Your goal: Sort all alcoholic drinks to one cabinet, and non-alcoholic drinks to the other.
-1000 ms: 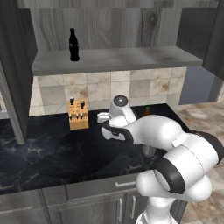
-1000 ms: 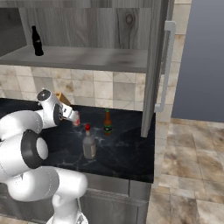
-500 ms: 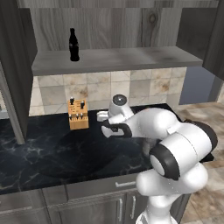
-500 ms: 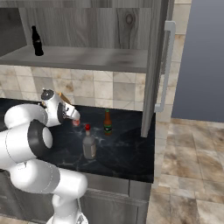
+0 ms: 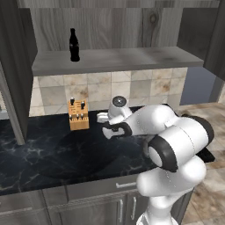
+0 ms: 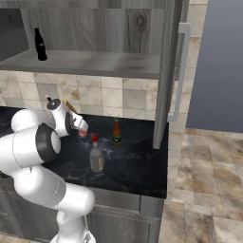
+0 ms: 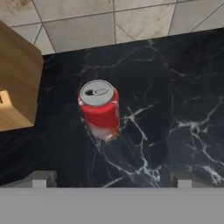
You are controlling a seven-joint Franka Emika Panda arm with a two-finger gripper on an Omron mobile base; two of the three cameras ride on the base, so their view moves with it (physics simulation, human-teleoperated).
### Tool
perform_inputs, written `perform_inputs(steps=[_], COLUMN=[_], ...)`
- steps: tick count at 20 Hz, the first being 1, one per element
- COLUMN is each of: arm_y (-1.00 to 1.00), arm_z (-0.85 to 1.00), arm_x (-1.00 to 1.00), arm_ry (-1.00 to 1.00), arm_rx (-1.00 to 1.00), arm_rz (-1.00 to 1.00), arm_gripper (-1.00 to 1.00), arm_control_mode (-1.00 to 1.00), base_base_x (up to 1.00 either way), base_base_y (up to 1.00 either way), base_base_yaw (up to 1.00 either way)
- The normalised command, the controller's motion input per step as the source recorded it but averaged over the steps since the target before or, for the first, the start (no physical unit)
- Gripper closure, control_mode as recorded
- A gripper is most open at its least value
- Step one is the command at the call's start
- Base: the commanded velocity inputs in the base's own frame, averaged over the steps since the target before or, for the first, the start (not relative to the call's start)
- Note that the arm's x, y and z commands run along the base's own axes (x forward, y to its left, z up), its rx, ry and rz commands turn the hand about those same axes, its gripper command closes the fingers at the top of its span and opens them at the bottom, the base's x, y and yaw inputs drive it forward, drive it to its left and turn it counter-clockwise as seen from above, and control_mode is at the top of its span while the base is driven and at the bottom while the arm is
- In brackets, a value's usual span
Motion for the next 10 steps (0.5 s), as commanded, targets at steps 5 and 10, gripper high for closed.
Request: perform_inputs(steps=[5,10], arm_y=[0.0,0.0], arm_z=[-0.11,-0.08], arm_x=[0.16,0.16], arm_ry=[0.0,0.0], arm_rx=[0.0,0.0], arm_rz=[0.0,0.0], arm_gripper=[-1.0,-1.0], arm_control_mode=[-1.0,-1.0], base_base_x=[0.0,0.0], base_base_y=[0.0,0.0], base_base_yaw=[0.0,0.0])
